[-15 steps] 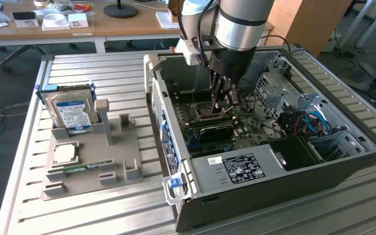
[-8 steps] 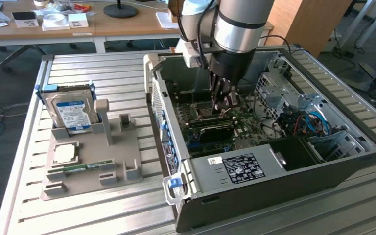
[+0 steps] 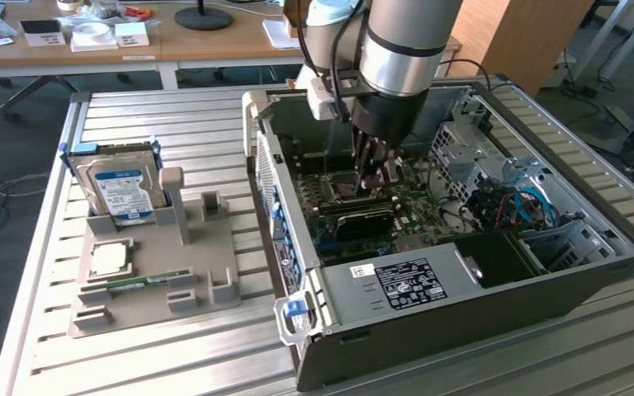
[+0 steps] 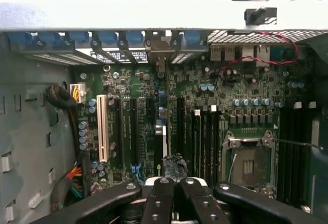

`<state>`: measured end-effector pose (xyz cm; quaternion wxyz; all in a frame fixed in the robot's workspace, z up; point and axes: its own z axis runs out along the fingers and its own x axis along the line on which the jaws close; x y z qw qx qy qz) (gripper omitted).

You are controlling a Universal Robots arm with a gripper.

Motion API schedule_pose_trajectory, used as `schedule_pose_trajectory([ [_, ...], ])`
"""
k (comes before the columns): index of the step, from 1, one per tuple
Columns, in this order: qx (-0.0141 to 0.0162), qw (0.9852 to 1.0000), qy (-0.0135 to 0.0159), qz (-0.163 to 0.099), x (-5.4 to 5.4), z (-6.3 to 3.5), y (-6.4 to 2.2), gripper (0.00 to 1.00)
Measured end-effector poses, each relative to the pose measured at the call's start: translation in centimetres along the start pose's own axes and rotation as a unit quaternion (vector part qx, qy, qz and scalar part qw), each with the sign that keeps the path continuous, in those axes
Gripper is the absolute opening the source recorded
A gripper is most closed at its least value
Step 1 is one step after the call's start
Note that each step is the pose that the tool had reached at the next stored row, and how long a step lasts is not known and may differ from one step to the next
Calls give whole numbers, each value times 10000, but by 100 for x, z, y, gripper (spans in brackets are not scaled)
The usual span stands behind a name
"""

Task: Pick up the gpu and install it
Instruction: 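Press down on the gpu until it lock into place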

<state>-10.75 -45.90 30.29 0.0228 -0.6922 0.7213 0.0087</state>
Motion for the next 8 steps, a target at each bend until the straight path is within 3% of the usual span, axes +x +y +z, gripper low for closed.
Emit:
schedule_pose_trajectory([
  [8,-2,10000,9,0,-4,99,3,11],
])
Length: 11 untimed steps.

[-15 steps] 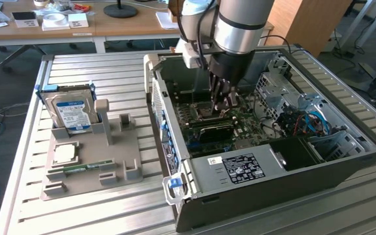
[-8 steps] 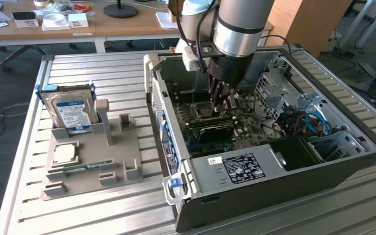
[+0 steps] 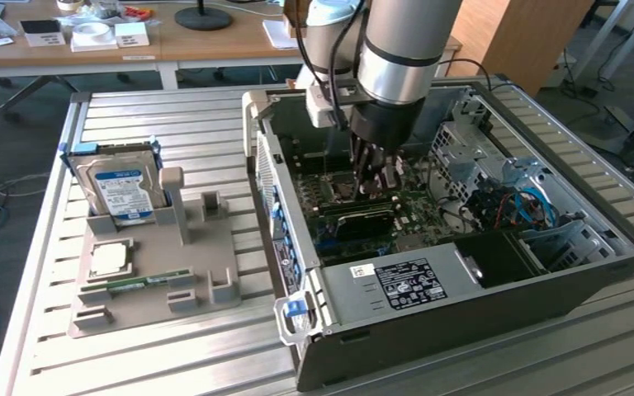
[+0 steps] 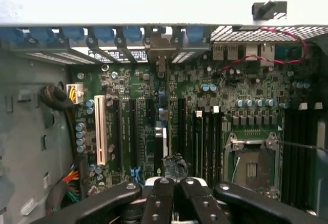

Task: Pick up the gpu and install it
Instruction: 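Press down on the gpu until it lock into place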

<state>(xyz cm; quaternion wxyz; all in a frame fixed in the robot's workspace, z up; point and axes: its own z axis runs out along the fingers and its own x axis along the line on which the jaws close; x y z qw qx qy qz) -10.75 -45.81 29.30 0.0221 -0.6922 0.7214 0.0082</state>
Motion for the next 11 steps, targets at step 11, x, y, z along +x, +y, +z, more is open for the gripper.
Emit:
schedule_pose_trajectory([
  [11,-2,10000,1,0,-28,83,21,11],
])
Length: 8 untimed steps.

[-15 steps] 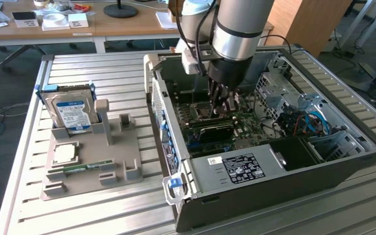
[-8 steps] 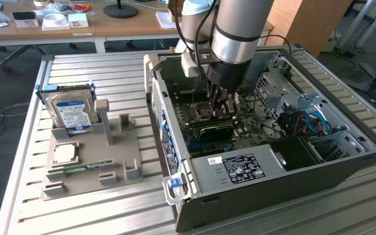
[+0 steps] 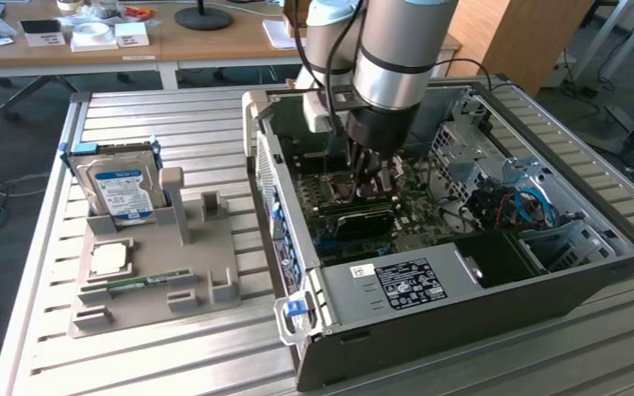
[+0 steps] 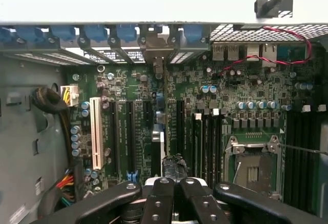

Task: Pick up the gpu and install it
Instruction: 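Press down on the gpu until it lock into place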

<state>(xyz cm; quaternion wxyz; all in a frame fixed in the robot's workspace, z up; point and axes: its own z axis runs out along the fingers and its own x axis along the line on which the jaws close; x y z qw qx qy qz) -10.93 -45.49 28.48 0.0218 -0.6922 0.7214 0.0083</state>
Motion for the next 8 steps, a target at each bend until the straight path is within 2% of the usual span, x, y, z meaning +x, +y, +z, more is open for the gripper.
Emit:
schedule_pose_trajectory([
  [8,-1,10000,6,0,-5,81,6,11],
])
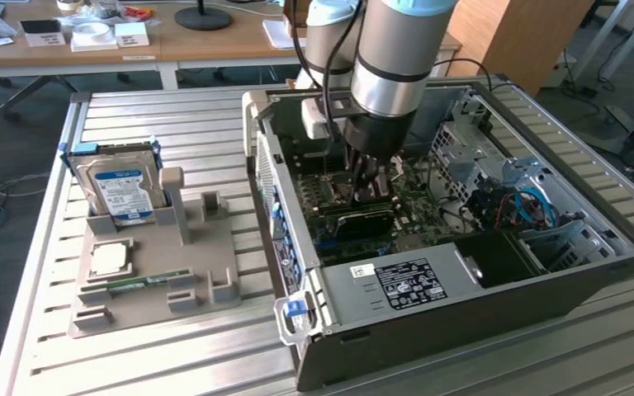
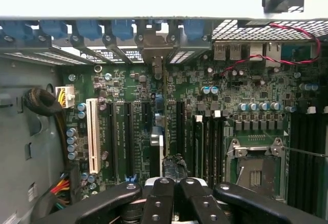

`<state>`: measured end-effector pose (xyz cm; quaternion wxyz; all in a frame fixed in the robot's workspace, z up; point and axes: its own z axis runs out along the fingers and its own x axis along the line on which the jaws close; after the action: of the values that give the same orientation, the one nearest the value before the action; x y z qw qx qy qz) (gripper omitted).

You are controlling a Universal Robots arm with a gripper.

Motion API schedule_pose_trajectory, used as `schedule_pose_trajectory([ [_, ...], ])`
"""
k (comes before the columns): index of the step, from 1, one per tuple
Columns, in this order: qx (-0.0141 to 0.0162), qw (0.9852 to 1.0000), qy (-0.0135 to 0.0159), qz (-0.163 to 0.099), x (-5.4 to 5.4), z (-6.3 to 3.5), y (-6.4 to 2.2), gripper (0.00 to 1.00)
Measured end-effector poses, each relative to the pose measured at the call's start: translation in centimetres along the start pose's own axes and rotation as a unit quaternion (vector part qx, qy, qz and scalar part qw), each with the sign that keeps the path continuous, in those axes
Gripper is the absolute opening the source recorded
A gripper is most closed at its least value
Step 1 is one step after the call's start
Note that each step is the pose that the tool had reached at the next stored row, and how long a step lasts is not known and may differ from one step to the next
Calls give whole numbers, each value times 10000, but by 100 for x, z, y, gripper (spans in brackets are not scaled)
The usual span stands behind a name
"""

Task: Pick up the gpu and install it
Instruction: 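Press down on the gpu until it lock into place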

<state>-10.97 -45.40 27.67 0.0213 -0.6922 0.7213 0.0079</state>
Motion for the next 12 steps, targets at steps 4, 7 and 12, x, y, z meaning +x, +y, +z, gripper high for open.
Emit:
schedule_pose_trajectory([
  [4,1,10000,-1,0,9,1,0,11],
  [7,1,10000,-1,1,13,14,0,11],
  [12,0,10000,0,0,15,44,0,11],
])
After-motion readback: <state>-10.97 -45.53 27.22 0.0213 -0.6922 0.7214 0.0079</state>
